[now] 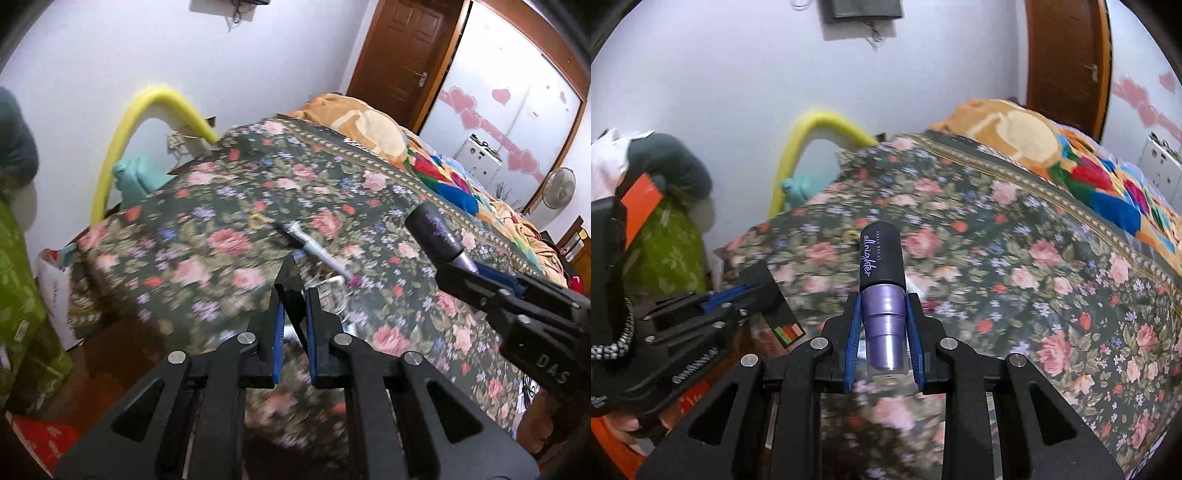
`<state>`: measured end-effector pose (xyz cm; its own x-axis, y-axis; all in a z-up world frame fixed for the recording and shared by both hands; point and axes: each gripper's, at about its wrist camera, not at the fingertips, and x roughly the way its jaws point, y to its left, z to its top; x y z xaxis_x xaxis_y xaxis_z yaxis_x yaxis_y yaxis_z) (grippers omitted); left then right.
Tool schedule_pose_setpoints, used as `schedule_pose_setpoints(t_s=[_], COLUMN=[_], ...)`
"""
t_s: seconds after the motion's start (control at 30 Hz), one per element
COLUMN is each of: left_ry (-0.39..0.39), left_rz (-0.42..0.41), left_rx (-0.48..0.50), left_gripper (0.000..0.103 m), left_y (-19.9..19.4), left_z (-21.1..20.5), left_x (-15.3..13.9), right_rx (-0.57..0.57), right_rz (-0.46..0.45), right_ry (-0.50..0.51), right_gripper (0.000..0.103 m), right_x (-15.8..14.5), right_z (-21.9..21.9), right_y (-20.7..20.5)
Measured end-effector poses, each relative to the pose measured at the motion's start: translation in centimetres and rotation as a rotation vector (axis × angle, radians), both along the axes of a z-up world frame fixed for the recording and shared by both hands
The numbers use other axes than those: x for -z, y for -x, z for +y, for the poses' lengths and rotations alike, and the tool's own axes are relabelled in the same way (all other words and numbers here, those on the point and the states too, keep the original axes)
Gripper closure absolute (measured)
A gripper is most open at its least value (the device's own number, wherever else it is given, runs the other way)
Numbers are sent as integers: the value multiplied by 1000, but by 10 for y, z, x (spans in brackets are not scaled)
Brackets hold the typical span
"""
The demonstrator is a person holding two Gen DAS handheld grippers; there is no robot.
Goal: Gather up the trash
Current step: 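Carry the purple tube with the right tool while the left tool carries its item to the bin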
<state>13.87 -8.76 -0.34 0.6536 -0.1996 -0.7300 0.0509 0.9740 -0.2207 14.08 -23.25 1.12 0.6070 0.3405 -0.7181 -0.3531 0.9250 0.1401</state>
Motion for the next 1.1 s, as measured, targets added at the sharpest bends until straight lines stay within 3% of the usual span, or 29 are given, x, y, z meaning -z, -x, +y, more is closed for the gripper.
schedule_pose_setpoints(t_s=[0.2,0.5,0.8,1.1], left_ry=[-24,-33,-21,11], left_rz=[1,33,155,300], left_rx=[-61,-152,-208,-243], left_gripper=[93,93,93,93], left_y=[44,103,139,156], left_z=[46,117,165,185], left_x=[-2,10,58,110], right_rx=[-74,-204,-308,-373], right_rz=[16,87,210,356], right_ry=[-15,1,30,100], right_gripper=[81,81,81,81], right_x=[-3,16,56,106], right_z=[41,113,172,210], right_y=[29,68,94,103])
